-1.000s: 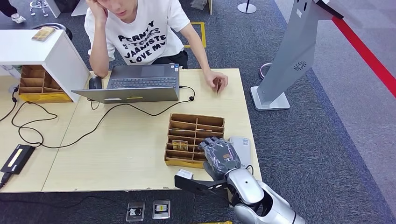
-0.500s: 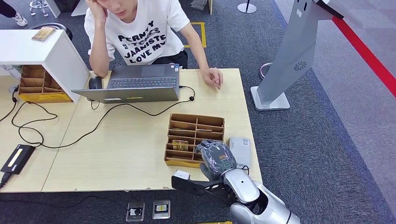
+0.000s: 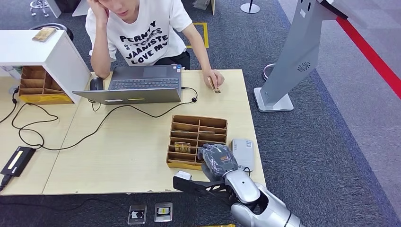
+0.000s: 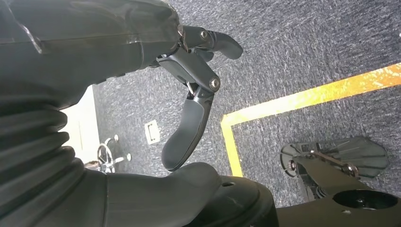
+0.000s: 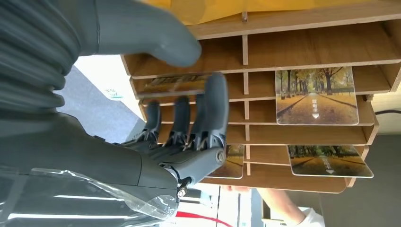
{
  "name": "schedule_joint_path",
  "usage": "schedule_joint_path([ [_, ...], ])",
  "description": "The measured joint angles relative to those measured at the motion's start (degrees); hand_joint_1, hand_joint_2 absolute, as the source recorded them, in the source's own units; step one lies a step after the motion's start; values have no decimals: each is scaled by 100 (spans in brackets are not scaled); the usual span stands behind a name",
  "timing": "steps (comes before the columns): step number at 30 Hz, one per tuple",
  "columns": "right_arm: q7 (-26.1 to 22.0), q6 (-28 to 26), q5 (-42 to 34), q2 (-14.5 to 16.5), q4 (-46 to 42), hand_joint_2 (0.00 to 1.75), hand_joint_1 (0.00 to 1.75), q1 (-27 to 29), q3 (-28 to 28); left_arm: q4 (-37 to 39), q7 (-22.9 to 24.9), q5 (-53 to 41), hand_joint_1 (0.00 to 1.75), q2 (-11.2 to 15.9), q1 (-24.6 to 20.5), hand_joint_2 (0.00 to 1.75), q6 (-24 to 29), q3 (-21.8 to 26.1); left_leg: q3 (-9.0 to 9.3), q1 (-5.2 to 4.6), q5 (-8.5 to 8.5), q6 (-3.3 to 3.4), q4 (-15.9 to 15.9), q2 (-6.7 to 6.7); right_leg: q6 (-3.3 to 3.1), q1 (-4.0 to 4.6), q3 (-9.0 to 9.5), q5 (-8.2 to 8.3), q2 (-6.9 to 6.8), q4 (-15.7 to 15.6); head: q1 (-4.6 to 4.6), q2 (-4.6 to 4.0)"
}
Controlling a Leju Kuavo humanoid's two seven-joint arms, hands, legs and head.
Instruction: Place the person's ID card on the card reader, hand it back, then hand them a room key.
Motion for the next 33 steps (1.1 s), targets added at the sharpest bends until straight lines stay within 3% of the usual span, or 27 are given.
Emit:
schedule_joint_path([
  [3, -14, -66, -32, 19, 75, 175, 161, -45, -4, 0, 0, -2, 0, 0, 1, 175, 0, 0, 0, 0, 0, 0, 0, 0, 0, 0, 0, 0, 0, 0, 0, 0],
  [12, -59, -144, -55, 42, 265, 175, 168, -105, -8, 0, 0, -4, 0, 0, 1, 175, 0, 0, 0, 0, 0, 0, 0, 0, 0, 0, 0, 0, 0, 0, 0, 0],
  [28, -96, -178, -173, 45, 468, 175, 174, -135, -8, 0, 0, -8, 0, 0, -1, 175, -6, 0, 0, 0, 0, 0, 0, 0, 0, 0, 0, 0, -1, 0, 0, 0],
  [33, -139, -231, -198, 66, 510, 175, 161, -160, -7, 0, -2, 21, 0, 0, 0, 175, -2, 0, 0, 0, 0, 0, 0, 0, 0, 0, 0, 0, 0, 0, 0, 0],
])
